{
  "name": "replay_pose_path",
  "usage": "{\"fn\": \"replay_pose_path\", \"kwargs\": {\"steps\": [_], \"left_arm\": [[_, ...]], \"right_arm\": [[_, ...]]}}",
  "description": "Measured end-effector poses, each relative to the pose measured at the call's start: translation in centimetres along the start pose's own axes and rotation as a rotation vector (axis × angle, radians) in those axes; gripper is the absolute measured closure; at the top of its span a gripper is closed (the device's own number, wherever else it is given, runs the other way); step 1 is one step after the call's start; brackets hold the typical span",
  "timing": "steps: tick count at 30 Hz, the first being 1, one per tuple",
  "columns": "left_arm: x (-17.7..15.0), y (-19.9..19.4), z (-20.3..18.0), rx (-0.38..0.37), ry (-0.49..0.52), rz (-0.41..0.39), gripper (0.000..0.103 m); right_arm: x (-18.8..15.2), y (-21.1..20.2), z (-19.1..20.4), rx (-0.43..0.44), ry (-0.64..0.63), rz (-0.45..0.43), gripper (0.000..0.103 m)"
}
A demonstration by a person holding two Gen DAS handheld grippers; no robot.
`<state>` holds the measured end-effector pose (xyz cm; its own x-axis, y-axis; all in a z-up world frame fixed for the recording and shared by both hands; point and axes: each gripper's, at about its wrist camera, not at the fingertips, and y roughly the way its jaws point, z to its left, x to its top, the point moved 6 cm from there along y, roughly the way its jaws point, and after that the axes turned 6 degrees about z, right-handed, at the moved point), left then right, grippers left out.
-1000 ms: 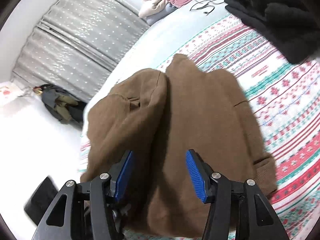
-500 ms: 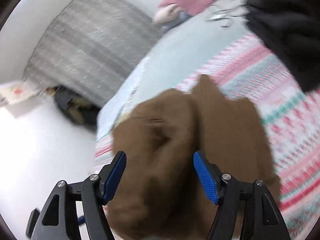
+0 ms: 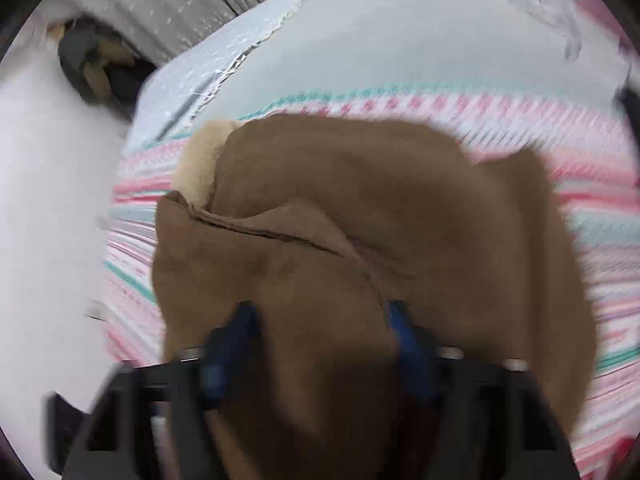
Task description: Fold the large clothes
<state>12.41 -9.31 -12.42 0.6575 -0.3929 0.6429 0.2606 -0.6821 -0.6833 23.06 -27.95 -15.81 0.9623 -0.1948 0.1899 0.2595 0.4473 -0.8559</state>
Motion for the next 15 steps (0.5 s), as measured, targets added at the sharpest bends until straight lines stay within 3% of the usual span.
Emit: {"fn": "replay_pose_path", "kwargs": {"steps": [2,4,7,9,10,11,13,15], "left_arm": [[0.6,-0.5,0.4,-0.023,-0.026,-0.034,0.020],[0.4,-0.7,0.5,-0.063,-0.049,-0.054,0.020],[-0.2,-0.5,-0.1,-0.124,-0.053,-0.042,0.020],[-0.7,0.2,-1.2,-0.132,-0.027,-0.017,0.020],[-1.0,1.0,-1.8,-0.143,-0.015,0.010,0.020],[-1.2,1.6,-2.2,-0.145,-0.012,0.026,0.020],[-1.5,2.0,-2.6,-0.119,0.011,0.033,0.018],[-1.5,1.9,-2.6,-0.106,0.018,0.044,0.018]], "right_arm": [[0.6,-1.0,2.4,0.057,-0.026,-0.060,0.084],[1.5,-5.4,5.8,0.141,-0.099,-0.214,0.086],[2.0,-10.1,3.9,0.158,-0.056,-0.338,0.087],[1.9,-9.8,-0.6,0.028,0.025,-0.339,0.087],[1.5,-8.5,-3.4,-0.087,0.056,-0.316,0.086],[0.8,-7.0,-5.8,-0.148,0.081,-0.270,0.082],[-1.8,-2.8,-10.4,-0.155,0.161,-0.149,0.071],[-3.1,-2.9,-11.1,-0.108,0.171,-0.182,0.065]]}}
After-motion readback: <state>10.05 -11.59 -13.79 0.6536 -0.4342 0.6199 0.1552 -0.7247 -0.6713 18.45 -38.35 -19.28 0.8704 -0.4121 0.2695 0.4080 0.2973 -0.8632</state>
